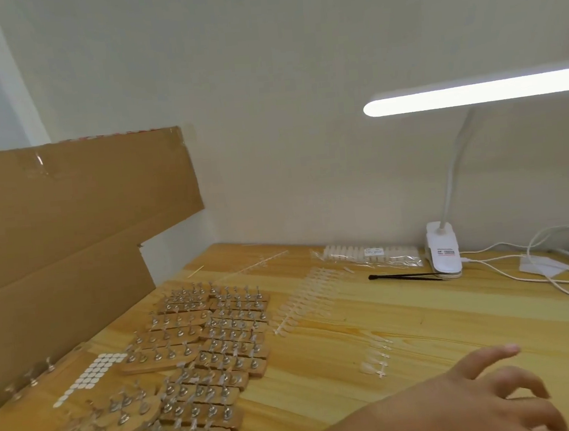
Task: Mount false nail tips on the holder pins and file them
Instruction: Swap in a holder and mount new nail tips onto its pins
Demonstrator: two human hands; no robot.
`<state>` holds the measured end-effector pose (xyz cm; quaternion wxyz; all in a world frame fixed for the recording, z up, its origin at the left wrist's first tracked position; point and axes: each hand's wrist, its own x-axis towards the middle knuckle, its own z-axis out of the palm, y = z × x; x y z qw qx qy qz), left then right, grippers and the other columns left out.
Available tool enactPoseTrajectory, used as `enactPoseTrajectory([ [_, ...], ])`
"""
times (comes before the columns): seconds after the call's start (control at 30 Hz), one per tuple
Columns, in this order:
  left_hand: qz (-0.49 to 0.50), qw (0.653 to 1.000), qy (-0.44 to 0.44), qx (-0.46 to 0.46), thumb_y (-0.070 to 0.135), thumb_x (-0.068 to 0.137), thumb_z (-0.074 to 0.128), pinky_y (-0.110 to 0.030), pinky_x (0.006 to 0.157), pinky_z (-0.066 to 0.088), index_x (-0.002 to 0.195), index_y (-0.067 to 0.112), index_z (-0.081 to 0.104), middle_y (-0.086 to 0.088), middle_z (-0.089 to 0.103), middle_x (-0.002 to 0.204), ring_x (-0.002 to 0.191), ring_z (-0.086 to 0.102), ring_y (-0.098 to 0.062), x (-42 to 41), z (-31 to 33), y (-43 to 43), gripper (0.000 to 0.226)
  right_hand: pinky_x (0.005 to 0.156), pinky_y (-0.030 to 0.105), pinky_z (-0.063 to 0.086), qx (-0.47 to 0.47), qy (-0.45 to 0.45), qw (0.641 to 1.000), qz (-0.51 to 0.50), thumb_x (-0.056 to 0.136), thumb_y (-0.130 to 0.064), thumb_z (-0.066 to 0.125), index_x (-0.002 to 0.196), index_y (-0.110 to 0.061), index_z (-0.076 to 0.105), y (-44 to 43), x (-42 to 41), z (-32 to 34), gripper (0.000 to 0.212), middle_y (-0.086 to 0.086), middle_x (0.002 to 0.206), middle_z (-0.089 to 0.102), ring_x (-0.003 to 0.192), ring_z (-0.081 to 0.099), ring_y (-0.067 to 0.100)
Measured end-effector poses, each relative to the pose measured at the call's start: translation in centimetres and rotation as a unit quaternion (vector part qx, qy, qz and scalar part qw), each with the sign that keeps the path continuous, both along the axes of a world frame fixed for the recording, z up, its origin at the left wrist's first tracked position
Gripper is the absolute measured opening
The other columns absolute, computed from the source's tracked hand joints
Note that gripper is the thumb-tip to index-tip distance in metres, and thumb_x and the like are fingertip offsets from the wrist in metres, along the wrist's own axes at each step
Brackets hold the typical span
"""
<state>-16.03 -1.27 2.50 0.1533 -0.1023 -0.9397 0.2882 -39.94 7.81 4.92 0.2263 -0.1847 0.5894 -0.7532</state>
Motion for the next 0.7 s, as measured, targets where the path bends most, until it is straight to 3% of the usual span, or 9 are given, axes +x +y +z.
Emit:
enactPoseTrajectory([
  [0.07,0.103,0.987,-0.115,-0.035,0.028,0.108,0.008,-0.039,0.121,-0.003,0.135,0.046,0.04,0.027,0.036,0.138,0.136,0.02,0.0,-1.2,0.1,1.5,0.045,0.065,0.014,0.048,-0.002,0.034,0.99,0.135,0.097,0.024,0.018,0.044,-0.027,0.071,2.1,3.0,-10.1,0.091,-0.005,0.052,0.068,0.047,0.063,0.004],
  [0.1,0.151,0.975,-0.158,-0.035,0.029,0.108,0.009,-0.038,0.121,-0.002,0.135,0.046,0.04,0.027,0.035,0.139,0.136,0.02,0.001,-1.6,0.0,2.1,0.044,0.062,0.014,0.048,0.017,0.053,0.987,0.154,0.097,0.023,0.018,0.045,-0.026,0.072,1.9,1.6,-9.7,0.09,-0.004,0.052,0.068,0.046,0.063,0.006],
  [0.2,0.17,0.969,-0.175,-0.043,0.033,0.108,0.008,-0.038,0.121,-0.005,0.136,0.047,0.036,0.027,0.033,0.142,0.138,0.018,0.003,-1.8,0.2,2.4,0.042,0.088,0.021,0.045,0.094,0.022,0.984,0.15,0.096,0.026,0.022,0.049,-0.024,0.075,3.4,1.5,-8.4,0.086,-0.007,0.054,0.068,0.052,0.063,0.004],
  [0.27,0.154,0.97,-0.186,-0.016,0.028,0.108,0.009,-0.04,0.121,-0.002,0.134,0.047,0.042,0.026,0.038,0.138,0.136,0.023,0.002,-1.9,0.0,2.3,0.046,0.101,0.044,0.036,0.144,0.056,0.972,0.177,0.094,0.024,0.027,0.062,0.002,0.072,4.8,0.5,-7.2,0.059,0.011,0.059,0.066,0.06,0.063,0.018],
  [0.33,0.115,0.982,-0.151,-0.014,0.025,0.108,0.009,-0.041,0.121,0.0,0.129,0.046,0.049,0.026,0.043,0.133,0.133,0.027,0.0,-2.1,-0.1,2.8,0.05,0.082,0.039,0.041,0.152,0.075,0.959,0.225,0.096,0.011,0.025,0.065,0.009,0.066,4.7,1.5,-7.1,0.051,0.017,0.063,0.059,0.062,0.057,0.032],
  [0.43,0.018,0.998,0.009,0.06,0.027,0.108,0.018,-0.036,0.122,0.003,0.126,0.037,0.059,0.02,0.055,0.129,0.13,0.037,0.0,-2.6,-1.5,3.1,0.045,0.055,0.026,0.041,0.14,0.092,0.969,0.183,0.102,0.013,0.027,0.051,-0.016,0.074,5.1,1.6,-6.8,0.075,0.013,0.077,0.052,0.057,0.052,0.03],
  [0.5,-0.013,0.938,0.117,0.326,0.026,0.103,0.045,-0.034,0.12,0.012,0.111,0.022,0.072,0.007,0.069,0.11,0.117,0.051,-0.007,-2.7,-0.8,3.7,0.028,0.041,0.018,0.043,0.136,0.087,0.97,0.182,0.1,0.018,0.023,0.056,-0.008,0.069,6.4,1.4,-6.4,0.068,0.012,0.071,0.051,0.039,0.05,0.023],
  [0.57,-0.006,0.828,0.168,0.536,0.028,0.094,0.062,-0.032,0.115,0.023,0.104,0.022,0.074,0.009,0.072,0.099,0.105,0.054,-0.001,-2.5,0.3,4.4,0.017,0.037,0.012,0.043,0.128,0.138,0.97,0.153,0.097,0.021,0.027,0.069,-0.01,0.077,7.5,2.1,-5.6,0.065,0.008,0.059,0.058,0.036,0.052,0.009],
  [0.7,0.005,0.612,0.168,0.772,0.033,0.088,0.07,-0.023,0.093,0.05,0.096,0.044,0.071,0.024,0.07,0.096,0.1,0.064,0.003,-2.0,1.9,5.8,0.014,0.061,0.005,0.051,0.042,0.221,0.971,0.085,0.081,-0.004,0.063,0.099,-0.016,0.077,9.0,3.9,-2.6,0.026,-0.001,0.077,0.071,0.065,0.064,-0.005],
])
